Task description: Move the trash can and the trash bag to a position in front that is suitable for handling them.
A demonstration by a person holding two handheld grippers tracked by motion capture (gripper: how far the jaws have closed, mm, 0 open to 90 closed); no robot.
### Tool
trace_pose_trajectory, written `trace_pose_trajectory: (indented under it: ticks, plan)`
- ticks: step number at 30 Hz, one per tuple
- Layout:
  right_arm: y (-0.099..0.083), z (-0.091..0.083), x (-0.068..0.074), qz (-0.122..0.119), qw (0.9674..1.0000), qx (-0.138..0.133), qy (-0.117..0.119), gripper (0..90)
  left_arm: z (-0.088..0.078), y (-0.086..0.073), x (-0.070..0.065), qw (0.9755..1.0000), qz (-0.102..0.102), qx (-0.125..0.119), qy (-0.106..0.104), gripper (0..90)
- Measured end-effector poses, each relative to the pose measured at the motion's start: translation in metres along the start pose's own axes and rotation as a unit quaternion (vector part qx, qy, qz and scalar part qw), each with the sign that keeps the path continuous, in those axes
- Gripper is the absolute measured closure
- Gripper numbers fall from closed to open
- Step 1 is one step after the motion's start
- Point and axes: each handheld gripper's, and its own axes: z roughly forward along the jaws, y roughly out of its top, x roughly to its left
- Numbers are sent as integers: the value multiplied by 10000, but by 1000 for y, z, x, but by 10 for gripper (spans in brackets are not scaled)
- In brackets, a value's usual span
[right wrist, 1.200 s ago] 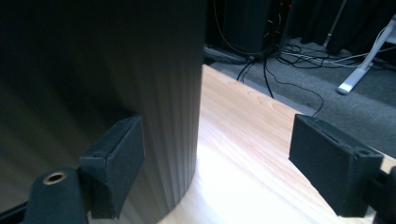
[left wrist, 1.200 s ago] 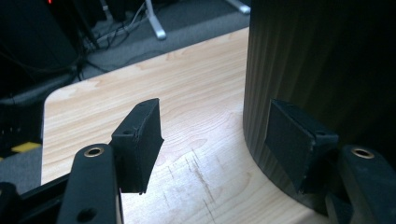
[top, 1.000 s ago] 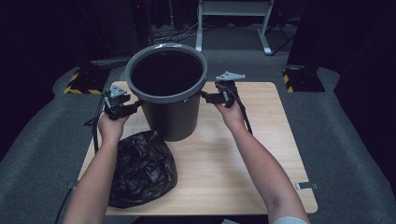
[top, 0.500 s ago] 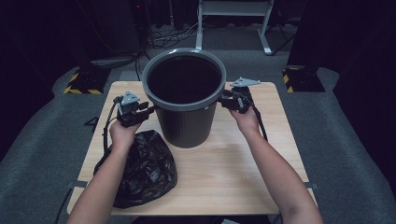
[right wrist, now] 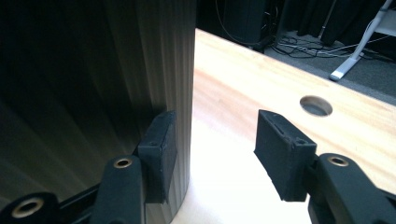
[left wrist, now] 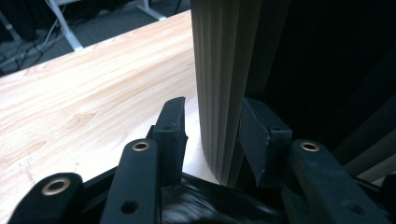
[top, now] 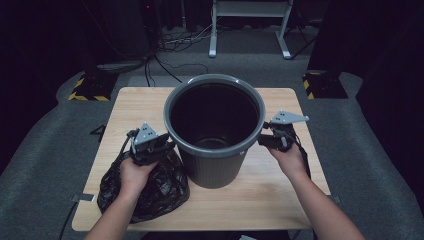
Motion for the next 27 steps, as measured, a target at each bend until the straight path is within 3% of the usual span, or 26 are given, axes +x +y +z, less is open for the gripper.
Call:
trace_pose_trajectory:
  ticks: [2, 6, 9, 14, 17, 19, 22, 27]
  plan:
    - [-8, -13, 9, -29, 10000, -5, -2, 489, -8, -3, -14, 10000, 61, 55, -31, 612]
    - [-25, -39, 24, 10, 10000, 26, 21, 487, -23, -15, -41, 9998, 137, -89, -100, 601]
    - [-36, -57, 33, 51, 10000, 17, 38, 477, -30, -22, -54, 9997, 52, -120, -218, 573]
    - [-50, -73, 43, 119, 9997, 157, 147, 418, -40, -30, -68, 9995, 117, -172, -256, 527]
    - [-54, -80, 42, 92, 9995, 192, 239, 336, -42, -32, -66, 9993, 95, -59, -360, 423]
    - [-55, -83, 41, 74, 9994, 219, 259, 322, -45, -33, -61, 9992, -40, -69, -397, 344]
    - [-55, -90, 38, -80, 9990, 309, 320, 301, -50, -37, -54, 9988, -182, -126, -425, 299]
    - [-48, -102, 33, -175, 9983, 358, 414, 258, -58, -46, -45, 9995, -88, -122, -267, 265]
